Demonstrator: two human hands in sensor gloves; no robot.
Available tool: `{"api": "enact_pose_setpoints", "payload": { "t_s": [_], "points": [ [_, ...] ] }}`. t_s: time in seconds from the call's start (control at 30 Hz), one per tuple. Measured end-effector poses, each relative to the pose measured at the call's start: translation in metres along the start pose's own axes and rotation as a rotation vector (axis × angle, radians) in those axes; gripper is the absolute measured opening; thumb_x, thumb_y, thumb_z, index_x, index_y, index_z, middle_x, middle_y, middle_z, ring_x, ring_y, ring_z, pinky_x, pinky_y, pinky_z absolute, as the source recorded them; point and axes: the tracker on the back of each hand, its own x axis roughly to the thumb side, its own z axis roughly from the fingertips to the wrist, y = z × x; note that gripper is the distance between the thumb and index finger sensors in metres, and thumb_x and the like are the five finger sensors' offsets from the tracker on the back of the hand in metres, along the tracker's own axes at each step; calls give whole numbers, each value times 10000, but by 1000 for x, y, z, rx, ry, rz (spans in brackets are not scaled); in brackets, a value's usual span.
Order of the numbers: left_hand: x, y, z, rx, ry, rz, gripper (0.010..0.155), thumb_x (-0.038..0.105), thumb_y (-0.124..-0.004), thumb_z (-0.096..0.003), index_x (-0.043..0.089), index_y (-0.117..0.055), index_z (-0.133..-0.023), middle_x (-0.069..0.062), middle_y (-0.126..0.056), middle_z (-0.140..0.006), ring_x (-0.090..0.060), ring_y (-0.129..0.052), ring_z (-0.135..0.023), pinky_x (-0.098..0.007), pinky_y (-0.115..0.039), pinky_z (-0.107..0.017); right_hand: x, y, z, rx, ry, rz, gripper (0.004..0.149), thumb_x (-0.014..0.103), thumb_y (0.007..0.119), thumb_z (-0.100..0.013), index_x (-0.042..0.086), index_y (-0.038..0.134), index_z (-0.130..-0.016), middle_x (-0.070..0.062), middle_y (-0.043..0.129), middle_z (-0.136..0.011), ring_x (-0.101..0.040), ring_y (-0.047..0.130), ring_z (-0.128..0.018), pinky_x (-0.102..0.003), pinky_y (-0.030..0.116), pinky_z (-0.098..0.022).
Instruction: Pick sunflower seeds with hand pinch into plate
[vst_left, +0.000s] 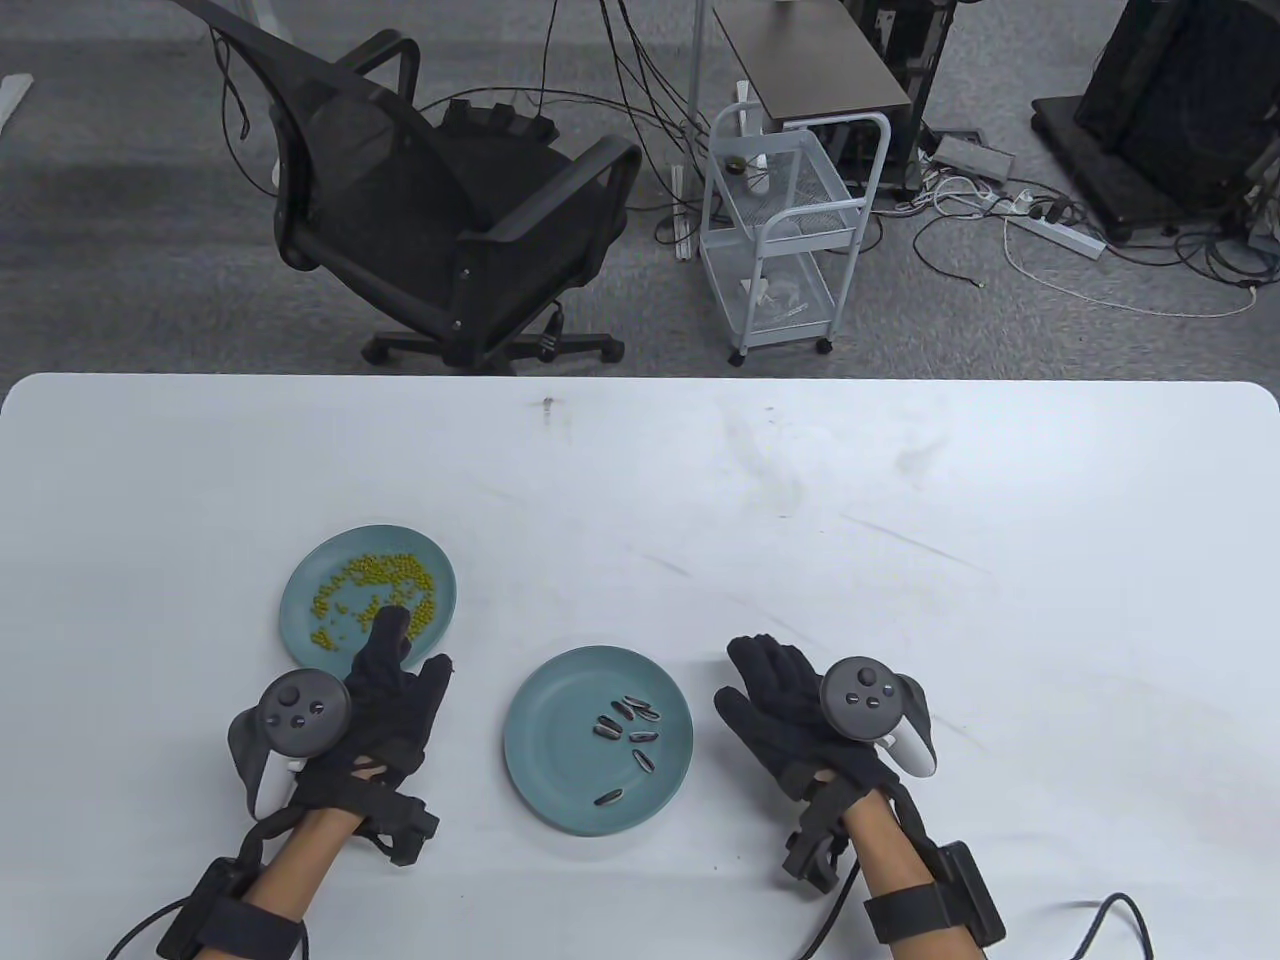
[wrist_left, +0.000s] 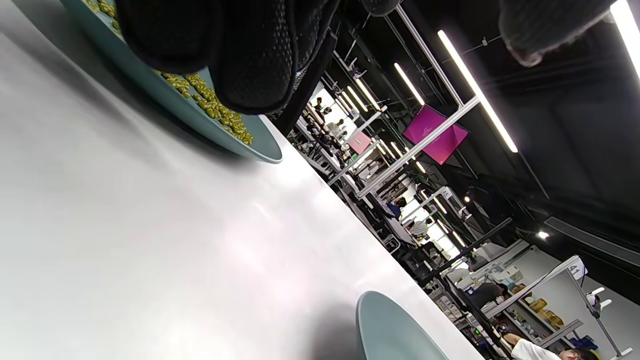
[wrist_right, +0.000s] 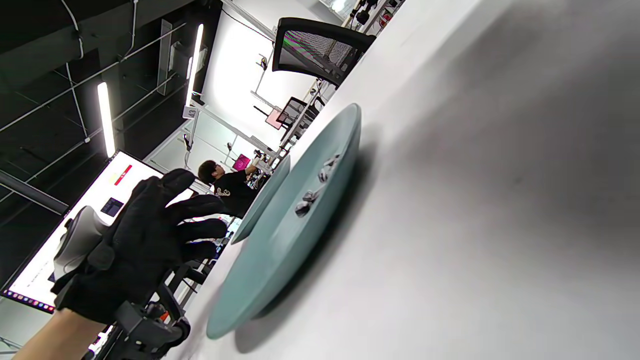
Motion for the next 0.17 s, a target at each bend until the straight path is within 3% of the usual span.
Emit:
{"api": "enact_pose_setpoints", "payload": {
  "t_s": [0.17],
  "points": [
    [1,-2,0,-10,-9,1,793,727,-612,-541,321,-218,-1098,-144,-509,-1116,-325,-834,-744,-479,-714,-490,-3,0,0,7,29,0,868,588,477,-648,-36,143,-1150,-418,41,-1136,-678,-28,-940,-797,20,-559]
  ]
}}
